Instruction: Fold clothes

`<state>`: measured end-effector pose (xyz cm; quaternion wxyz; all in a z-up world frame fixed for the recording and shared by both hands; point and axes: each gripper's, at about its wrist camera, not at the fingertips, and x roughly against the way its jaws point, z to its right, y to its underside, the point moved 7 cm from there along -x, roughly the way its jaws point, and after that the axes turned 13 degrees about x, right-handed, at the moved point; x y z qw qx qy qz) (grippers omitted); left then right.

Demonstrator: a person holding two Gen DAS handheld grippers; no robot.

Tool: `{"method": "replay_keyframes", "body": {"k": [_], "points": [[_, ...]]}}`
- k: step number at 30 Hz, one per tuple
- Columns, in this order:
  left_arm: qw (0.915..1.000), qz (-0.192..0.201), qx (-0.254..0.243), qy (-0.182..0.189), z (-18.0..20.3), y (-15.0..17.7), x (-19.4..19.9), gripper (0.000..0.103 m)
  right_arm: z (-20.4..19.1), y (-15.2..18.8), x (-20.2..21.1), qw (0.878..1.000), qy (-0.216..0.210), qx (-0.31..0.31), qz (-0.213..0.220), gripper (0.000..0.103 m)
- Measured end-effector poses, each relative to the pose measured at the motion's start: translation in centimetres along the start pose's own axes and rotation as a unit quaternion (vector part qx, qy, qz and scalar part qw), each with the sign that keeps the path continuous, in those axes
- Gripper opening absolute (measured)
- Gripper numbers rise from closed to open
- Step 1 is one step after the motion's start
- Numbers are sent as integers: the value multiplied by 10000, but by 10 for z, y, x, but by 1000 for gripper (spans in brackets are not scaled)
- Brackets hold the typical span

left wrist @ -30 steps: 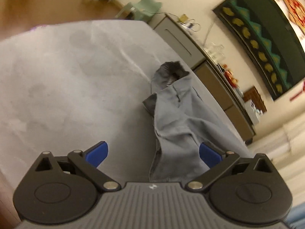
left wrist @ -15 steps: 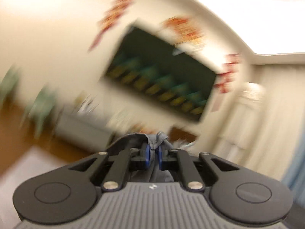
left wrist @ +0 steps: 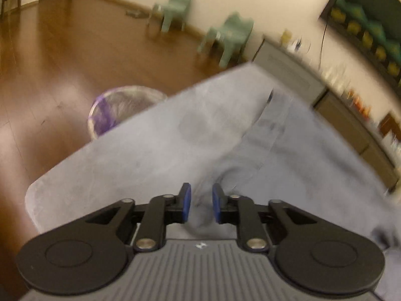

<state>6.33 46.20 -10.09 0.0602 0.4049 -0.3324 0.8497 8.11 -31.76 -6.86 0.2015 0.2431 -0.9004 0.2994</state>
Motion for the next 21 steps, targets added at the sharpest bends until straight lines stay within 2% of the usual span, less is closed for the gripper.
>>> {"method": "replay_keyframes", "body": {"k": [1,3,6,8,9,10,12,13,15,18,19,21], "points": [[9998,75,-132,137,11,3,4,29,3,-2,3,9999,10,-79,66,73],[9981,223,-395,412,35,9,12,30,4,-5,9,9997,56,-121,202,73],[9925,446,-788,822,69,19,25,35,3,-8,16,9983,414,164,379,74],[9866,581,-1062,1097,93,27,33,50,0,-14,23,9945,724,452,599,75],[9814,525,-1335,1272,109,38,32,61,-2,-17,28,9920,852,570,741,75],[9753,469,-1605,1446,125,50,31,69,-5,-21,34,9889,970,678,903,75],[9621,295,-2137,1671,153,76,24,80,-13,-27,37,9815,1184,1055,1072,75],[9551,183,-2397,1731,166,91,19,84,-18,-29,38,9770,1287,1269,1134,75],[9381,-43,-2982,1761,193,124,6,85,-30,-33,35,9674,1454,1714,1168,75],[9107,-296,-3776,1647,228,172,-15,85,-54,-40,-1,9544,1502,2487,691,75],[9025,-344,-3974,1624,237,185,-22,85,-62,-44,-14,9459,1594,2775,543,77],[8888,-350,-4296,1559,253,207,-40,85,-73,-49,-41,9203,1908,3405,254,78]]}}
